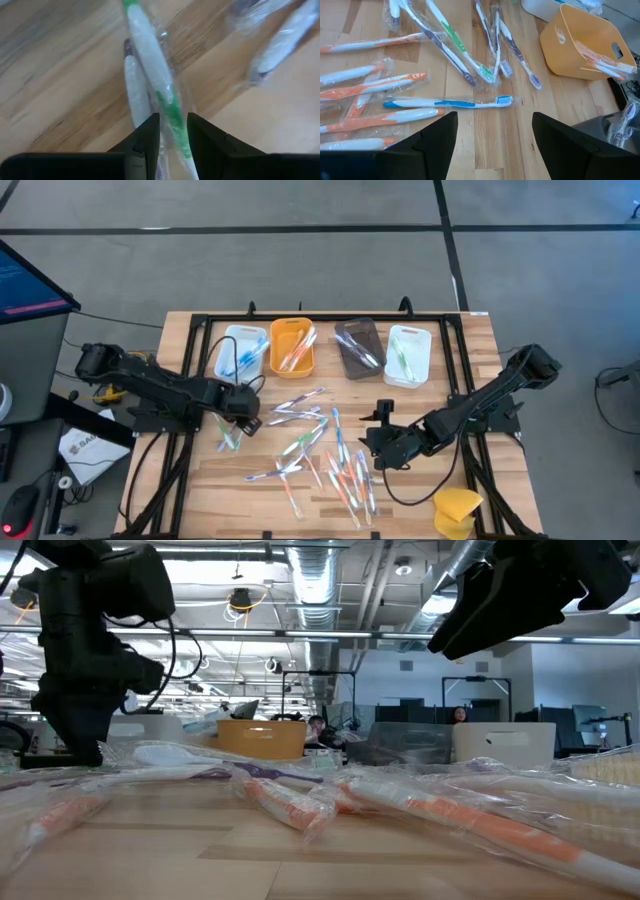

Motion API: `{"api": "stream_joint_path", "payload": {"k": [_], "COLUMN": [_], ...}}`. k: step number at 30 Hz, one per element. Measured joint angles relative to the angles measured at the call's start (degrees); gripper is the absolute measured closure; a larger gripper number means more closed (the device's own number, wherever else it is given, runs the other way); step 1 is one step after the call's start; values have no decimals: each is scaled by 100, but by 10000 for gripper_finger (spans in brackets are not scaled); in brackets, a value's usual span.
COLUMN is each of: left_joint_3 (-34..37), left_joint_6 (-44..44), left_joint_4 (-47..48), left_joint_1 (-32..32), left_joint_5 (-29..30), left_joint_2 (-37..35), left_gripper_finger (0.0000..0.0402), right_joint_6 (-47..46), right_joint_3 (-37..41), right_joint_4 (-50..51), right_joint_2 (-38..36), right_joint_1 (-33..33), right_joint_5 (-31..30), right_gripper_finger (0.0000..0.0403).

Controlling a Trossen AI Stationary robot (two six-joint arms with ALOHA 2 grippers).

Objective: Pick & Place Toothbrushes
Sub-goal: Put the green toothbrush into right white the bin

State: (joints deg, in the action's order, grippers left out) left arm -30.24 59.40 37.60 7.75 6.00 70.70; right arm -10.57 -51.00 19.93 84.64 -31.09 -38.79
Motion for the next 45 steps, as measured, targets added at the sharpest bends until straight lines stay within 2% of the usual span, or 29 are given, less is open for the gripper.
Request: {"api": "stream_joint_path", "payload": {"k": [14, 18, 24, 30, 34, 45], "left_joint_3": [-24, -13, -9, -7, 26, 15], "left_joint_6": [-44, -199, -555, -929, -1010, -1078], "left_joint_4": [-201, -200, -238, -267, -278, -451], "left_joint_1": [9, 9, 7, 7, 7, 228], "left_joint_5": [51, 59, 55, 50, 135, 314], "left_joint_2": [680, 659, 645, 611, 330, -1140], "left_gripper_finger": [310, 326, 387, 383, 391, 390], "right_joint_6": [0, -24, -1186, -1633, -1629, -907], "right_joint_3": [0, 0, 0, 0, 0, -2], "right_joint_4": [-189, -294, -396, -555, -824, -930], "right_joint_2": [0, -1, -2, -2, -2, -2], "right_joint_1": [0, 0, 0, 2, 4, 9], "right_joint_5": [2, 4, 5, 7, 5, 3], "right_gripper_finger": [150, 150, 150, 150, 150, 150]}}
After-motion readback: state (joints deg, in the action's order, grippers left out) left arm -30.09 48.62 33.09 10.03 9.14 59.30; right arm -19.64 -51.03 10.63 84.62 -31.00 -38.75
